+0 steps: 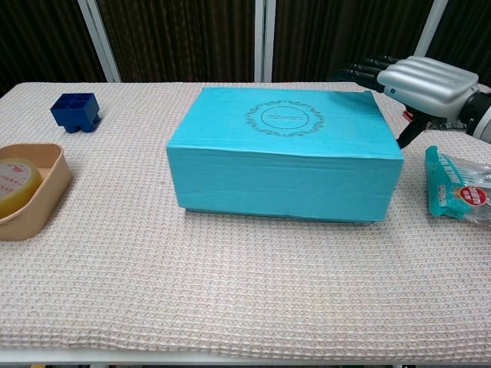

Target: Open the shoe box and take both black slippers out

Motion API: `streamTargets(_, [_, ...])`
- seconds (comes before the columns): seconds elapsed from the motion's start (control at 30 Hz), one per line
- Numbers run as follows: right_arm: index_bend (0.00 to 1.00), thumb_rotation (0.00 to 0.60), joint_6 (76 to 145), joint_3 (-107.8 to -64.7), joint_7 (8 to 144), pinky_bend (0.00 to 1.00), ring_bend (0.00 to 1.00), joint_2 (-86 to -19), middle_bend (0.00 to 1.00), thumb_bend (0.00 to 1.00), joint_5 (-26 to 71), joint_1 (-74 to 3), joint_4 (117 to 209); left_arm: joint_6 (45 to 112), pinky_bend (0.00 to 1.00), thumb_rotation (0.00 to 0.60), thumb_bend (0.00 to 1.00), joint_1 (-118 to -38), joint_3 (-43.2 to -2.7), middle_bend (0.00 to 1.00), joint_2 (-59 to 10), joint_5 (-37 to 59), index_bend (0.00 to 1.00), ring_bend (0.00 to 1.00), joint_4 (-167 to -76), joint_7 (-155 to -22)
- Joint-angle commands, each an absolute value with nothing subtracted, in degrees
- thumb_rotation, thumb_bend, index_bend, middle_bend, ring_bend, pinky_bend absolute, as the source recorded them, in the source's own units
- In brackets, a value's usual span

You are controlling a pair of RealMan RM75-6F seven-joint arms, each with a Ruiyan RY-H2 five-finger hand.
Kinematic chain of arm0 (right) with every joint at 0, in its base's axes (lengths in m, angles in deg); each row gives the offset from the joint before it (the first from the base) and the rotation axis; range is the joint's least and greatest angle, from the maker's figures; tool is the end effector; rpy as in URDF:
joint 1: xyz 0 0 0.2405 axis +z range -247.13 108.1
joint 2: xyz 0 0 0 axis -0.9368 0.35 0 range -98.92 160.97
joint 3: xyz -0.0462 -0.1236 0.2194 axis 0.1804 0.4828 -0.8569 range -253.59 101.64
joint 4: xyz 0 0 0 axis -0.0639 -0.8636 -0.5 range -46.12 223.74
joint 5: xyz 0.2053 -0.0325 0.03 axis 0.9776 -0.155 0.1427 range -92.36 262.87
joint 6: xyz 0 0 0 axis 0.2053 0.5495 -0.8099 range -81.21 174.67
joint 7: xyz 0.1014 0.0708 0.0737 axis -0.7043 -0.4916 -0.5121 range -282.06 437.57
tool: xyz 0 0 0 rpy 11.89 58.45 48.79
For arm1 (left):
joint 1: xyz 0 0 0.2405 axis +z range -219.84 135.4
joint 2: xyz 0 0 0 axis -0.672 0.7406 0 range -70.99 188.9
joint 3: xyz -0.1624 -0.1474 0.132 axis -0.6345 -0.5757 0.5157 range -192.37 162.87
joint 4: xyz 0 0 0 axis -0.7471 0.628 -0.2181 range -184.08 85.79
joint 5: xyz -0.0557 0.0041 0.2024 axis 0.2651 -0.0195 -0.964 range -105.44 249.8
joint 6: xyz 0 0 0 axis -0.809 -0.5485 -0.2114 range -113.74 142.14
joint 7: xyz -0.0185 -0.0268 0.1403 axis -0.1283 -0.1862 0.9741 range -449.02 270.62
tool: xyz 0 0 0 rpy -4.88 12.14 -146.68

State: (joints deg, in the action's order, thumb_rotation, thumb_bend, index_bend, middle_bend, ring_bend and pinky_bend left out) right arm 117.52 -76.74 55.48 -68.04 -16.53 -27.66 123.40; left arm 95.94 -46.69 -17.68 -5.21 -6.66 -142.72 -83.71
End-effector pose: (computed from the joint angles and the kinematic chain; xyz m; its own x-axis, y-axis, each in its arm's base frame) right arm -0.2227 -0.3811 0.0042 0.5553 0.0070 0.8316 -0.6322 -0.6461 0.4276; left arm -0.3272 0.1776 0.1558 0.4444 0.0736 0.8928 0.8859 0.1120 -0.4502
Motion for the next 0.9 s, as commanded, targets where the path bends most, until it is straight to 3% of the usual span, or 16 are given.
streamTargets(0.03, [0.0,0.6,122.4,-74.3,52.39,0.0,0.0,-68.49,0.09,0.0,-18.98,-27.71,123.0,96.27,0.05,0.6,0.0,-46.75,-17.83,0.16,-5.3,-6.98,0.17,0.05,-142.52,-83.75])
streamTargets(0.2, [0.03,0.6,125.95,-72.7,52.9,0.0,0.0,-69.4,0.12,0.02,-20.45,-27.93,121.51,96.24,0.05,0.6,0.0,-47.02,-17.97,0.16,-5.69,-7.33,0.17,0.05,-142.07,-83.97])
streamTargets(0.4, [0.1,0.6,128.37,-71.67,52.16,0.0,0.02,-72.2,0.17,0.21,-20.68,-28.2,117.36,96.09,0.05,0.6,0.0,-47.04,-17.92,0.16,-5.67,-7.22,0.17,0.05,-142.18,-83.95])
streamTargets(0.53, [0.16,0.6,128.89,-72.08,48.71,0.03,0.1,-73.71,0.23,0.35,-19.26,-28.64,115.93,95.89,0.05,0.6,0.0,-46.99,-17.85,0.16,-5.59,-6.96,0.17,0.05,-142.38,-83.91])
streamTargets(0.73, [0.24,0.6,127.65,-74.61,40.56,0.05,0.16,-74.87,0.28,0.4,-14.81,-29.26,117.73,96.03,0.05,0.6,0.0,-46.93,-17.74,0.16,-5.36,-7.15,0.17,0.05,-142.57,-83.74])
streamTargets(0.9, [0.25,0.6,123.32,-78.15,28.04,0.06,0.17,-73.24,0.28,0.4,-9.02,-29.42,125.51,95.98,0.05,0.6,0.0,-46.81,-17.6,0.16,-5.3,-7.11,0.17,0.05,-142.44,-83.77])
